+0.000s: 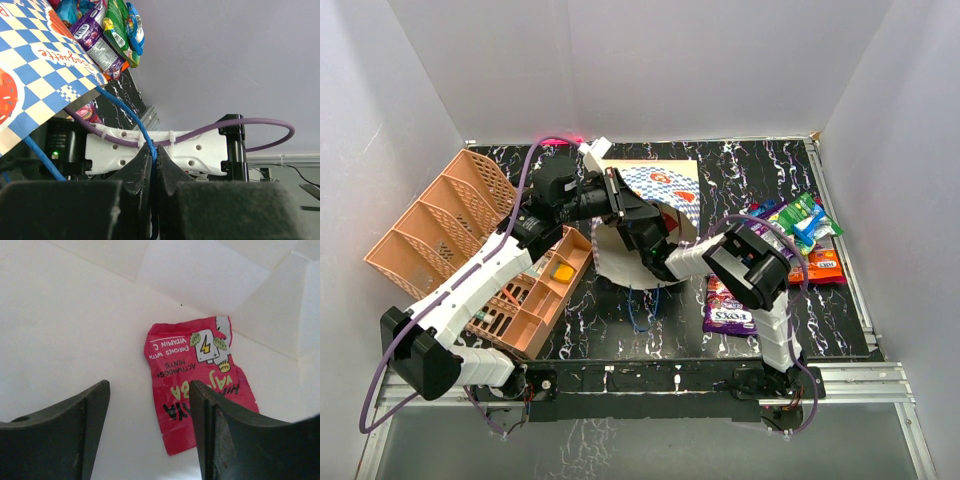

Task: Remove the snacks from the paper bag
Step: Pick up the snack from the paper bag.

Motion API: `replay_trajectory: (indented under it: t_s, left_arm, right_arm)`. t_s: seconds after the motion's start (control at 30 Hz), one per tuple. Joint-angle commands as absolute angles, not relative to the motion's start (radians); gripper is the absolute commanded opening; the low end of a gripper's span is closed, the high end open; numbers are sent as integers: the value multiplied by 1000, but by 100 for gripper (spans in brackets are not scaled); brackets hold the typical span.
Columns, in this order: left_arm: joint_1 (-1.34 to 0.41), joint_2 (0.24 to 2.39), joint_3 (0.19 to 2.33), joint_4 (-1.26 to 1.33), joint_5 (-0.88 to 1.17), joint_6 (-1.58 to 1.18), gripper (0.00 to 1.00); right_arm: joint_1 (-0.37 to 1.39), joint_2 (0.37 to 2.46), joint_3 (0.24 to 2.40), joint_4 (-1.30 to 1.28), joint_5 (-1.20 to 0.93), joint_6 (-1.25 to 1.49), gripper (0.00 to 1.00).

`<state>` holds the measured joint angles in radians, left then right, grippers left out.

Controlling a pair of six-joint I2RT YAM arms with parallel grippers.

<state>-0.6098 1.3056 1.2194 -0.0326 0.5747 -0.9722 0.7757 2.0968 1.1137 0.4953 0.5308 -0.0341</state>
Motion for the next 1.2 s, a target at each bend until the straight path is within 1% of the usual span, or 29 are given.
replay_trajectory:
  t_s: [0.0, 0.1, 0.2, 0.27, 0.33, 0.43, 0.53, 0.73, 0.93, 1.07, 1.17]
  left_arm:
    - [-604, 1309, 1278, 8, 541, -986, 0]
    - [-604, 1325, 1296, 15, 535, -988, 0]
    - [-604, 1336, 1308, 18, 533, -991, 0]
    - [-605, 1340, 1306, 26, 532, -999, 0]
    - [-604, 1345, 1299, 43, 546, -1016, 0]
    - [-604, 1343, 1288, 76, 568, -1042, 0]
    - [-605, 1333, 1284, 77, 571, -1048, 0]
    - [-604, 1302, 1273, 40, 556, -1029, 0]
    - [-605, 1284, 1278, 26, 556, -1022, 0]
    - [-605, 1292, 1286, 21, 559, -1012, 0]
    - [-604, 1304, 1290, 20, 564, -1008, 0]
  right_arm:
    - [780, 1971, 1009, 637, 543, 20, 65]
    - [782, 1931, 960, 692, 487, 79, 63]
    - [783, 1921, 938, 726, 467, 176, 65]
    - [787, 1932, 940, 745, 482, 209, 70]
    - [788, 1949, 953, 743, 543, 240, 75]
    - [788, 1991, 999, 722, 664, 278, 81]
    - [787, 2026, 1049, 694, 720, 324, 86]
    - [761, 2091, 1125, 591, 737, 430, 92]
    - [716, 2131, 1153, 495, 582, 489, 92]
    - [718, 2126, 1131, 456, 399, 483, 85]
    - [730, 2104, 1082, 445, 262, 478, 82]
